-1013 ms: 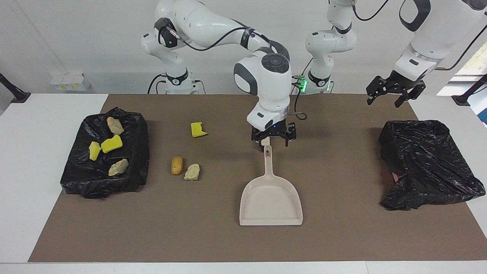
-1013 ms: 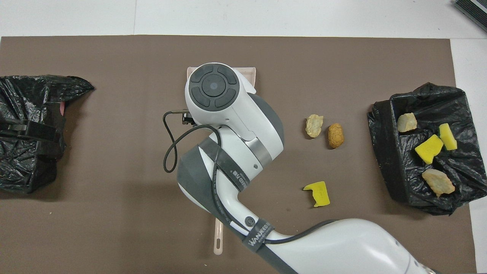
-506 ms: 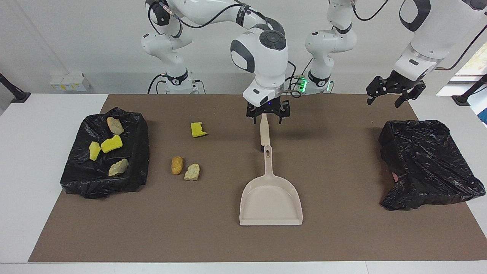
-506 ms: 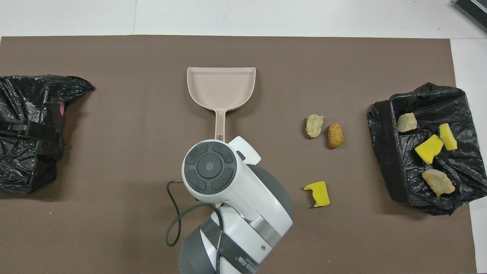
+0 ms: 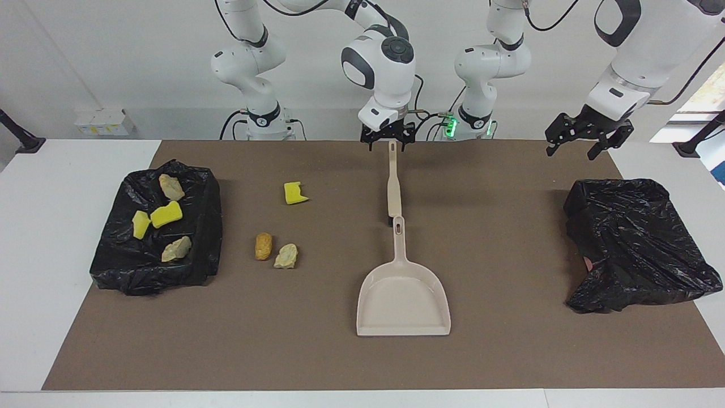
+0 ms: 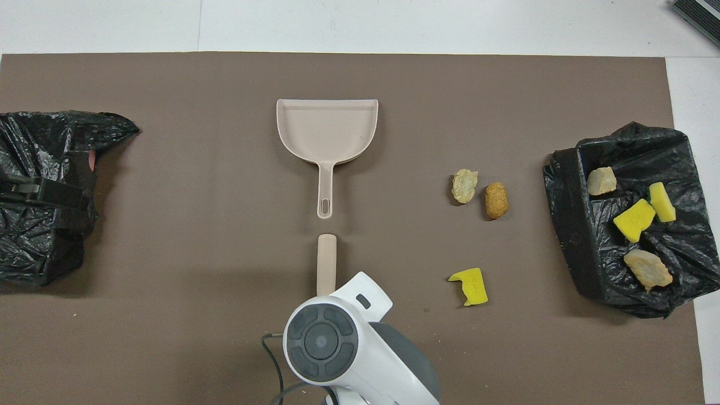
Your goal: Sweep and dump trash in bin
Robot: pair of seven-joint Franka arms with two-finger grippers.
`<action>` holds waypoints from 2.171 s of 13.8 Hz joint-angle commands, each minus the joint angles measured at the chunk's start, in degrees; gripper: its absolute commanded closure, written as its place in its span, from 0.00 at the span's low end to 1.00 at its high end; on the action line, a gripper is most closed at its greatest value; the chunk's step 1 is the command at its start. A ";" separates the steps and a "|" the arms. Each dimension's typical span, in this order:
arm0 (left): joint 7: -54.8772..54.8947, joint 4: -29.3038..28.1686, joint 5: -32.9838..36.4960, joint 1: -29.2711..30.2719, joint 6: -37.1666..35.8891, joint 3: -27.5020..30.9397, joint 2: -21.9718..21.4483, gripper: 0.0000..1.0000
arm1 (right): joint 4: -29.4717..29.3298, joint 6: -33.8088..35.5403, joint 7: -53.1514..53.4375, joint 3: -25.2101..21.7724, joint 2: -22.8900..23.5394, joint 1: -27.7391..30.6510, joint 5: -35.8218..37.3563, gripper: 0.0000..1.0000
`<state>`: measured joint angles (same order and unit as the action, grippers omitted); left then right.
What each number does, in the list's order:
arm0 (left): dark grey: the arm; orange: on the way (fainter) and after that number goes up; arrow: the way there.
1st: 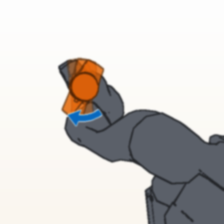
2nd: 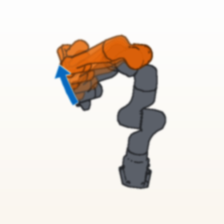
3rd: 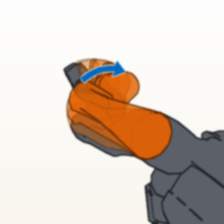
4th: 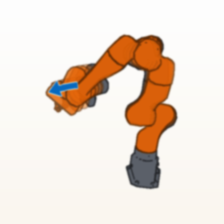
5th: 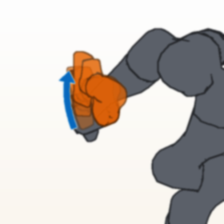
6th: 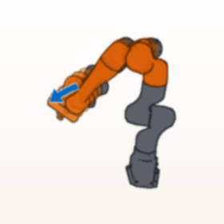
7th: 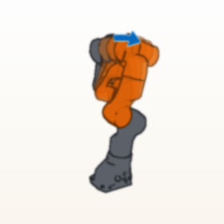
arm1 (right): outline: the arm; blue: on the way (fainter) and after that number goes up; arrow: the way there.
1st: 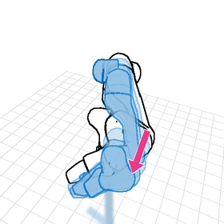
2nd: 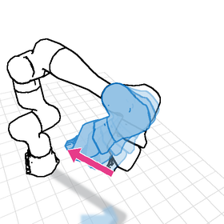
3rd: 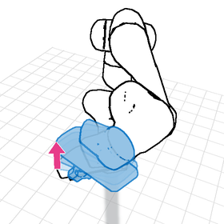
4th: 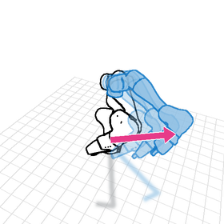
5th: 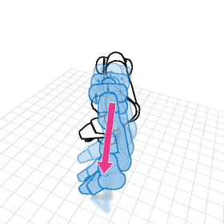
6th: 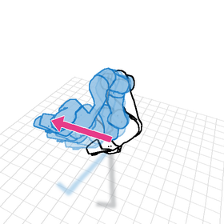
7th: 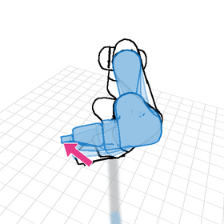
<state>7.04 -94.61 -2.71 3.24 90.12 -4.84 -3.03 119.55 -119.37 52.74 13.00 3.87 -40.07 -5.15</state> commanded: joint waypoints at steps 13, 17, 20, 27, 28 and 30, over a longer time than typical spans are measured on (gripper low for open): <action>0.51 -1.09 -0.72 -4.98 2.05 -1.13 0.12 0.00 | 1.56 -8.25 4.56 -0.08 2.39 -1.33 -1.18 1.00; -9.41 -3.39 -0.54 -12.20 14.36 -1.13 3.98 0.00 | 3.05 4.29 4.48 -0.26 -7.53 2.35 -1.09 1.00; -12.47 -3.12 0.16 -16.24 21.47 -1.13 10.21 0.00 | 8.49 7.21 6.32 -0.35 -14.39 6.13 -1.09 1.00; -25.05 -2.07 4.38 -25.47 35.29 -1.13 22.88 0.00 | 18.60 12.23 20.45 -0.35 -20.55 14.49 -0.65 1.00; -26.63 -2.16 4.64 -26.00 36.34 -1.13 23.85 0.00 | 19.48 12.40 24.39 -0.26 -21.17 14.50 -1.09 1.00; -30.49 -2.59 4.64 -27.58 38.28 -1.13 24.82 0.00 | 20.02 14.06 30.21 -0.17 -22.06 14.32 -1.53 1.00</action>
<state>-19.98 -97.73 0.54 -22.77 126.72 -6.78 20.91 137.47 -106.70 77.90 12.13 -14.65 -26.13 -5.33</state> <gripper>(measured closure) 0.000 0.740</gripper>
